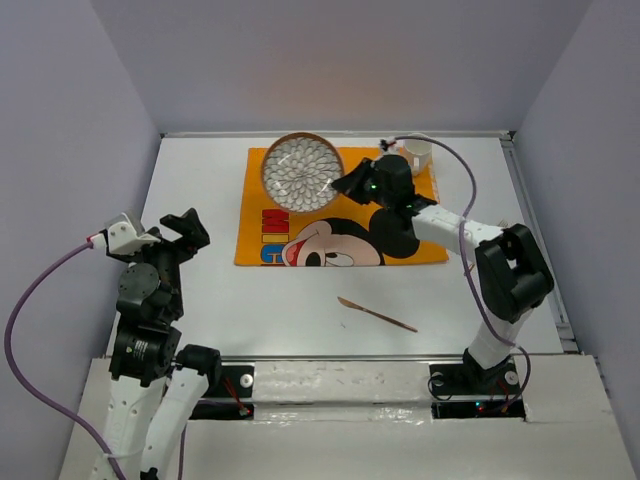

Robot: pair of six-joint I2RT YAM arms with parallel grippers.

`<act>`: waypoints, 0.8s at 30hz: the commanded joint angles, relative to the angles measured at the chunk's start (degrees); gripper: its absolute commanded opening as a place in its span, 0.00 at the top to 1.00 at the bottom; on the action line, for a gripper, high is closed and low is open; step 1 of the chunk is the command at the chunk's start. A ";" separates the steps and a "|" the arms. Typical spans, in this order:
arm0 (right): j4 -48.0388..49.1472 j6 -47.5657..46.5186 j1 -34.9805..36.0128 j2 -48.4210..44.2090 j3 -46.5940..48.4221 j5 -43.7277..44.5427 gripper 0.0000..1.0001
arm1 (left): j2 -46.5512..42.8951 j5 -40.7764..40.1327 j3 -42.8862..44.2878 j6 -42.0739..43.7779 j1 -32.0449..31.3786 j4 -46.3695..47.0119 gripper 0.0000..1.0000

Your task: Set the dinner table for one person

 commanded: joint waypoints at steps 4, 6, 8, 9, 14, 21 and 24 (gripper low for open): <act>10.84 3.70 -9.90 -5.18 -10.92 1.28 1.00 | 0.26 1.91 0.31 0.86 -0.98 2.48 0.01; 11.11 3.88 -11.23 -4.22 -11.37 0.49 1.00 | 0.61 2.17 0.13 0.77 -1.06 2.48 0.01; 11.19 3.97 -12.29 -3.69 -11.72 0.22 1.00 | 0.88 2.35 0.13 0.77 -1.07 2.48 0.01; 11.37 4.06 -13.07 -3.25 -11.81 -0.04 1.00 | 0.88 2.35 0.13 0.68 -1.07 2.48 0.01; 12.25 4.58 -14.23 -0.17 -11.54 -2.24 1.00 | 0.97 2.96 0.04 0.68 -1.07 2.75 0.01; 14.18 6.43 -14.23 4.22 -11.10 -4.61 1.00 | 1.49 3.66 -0.05 0.68 -1.07 3.01 0.01; 14.09 6.61 -14.23 5.80 -10.49 -5.31 1.00 | 1.84 3.84 -0.05 0.77 -1.15 3.10 0.01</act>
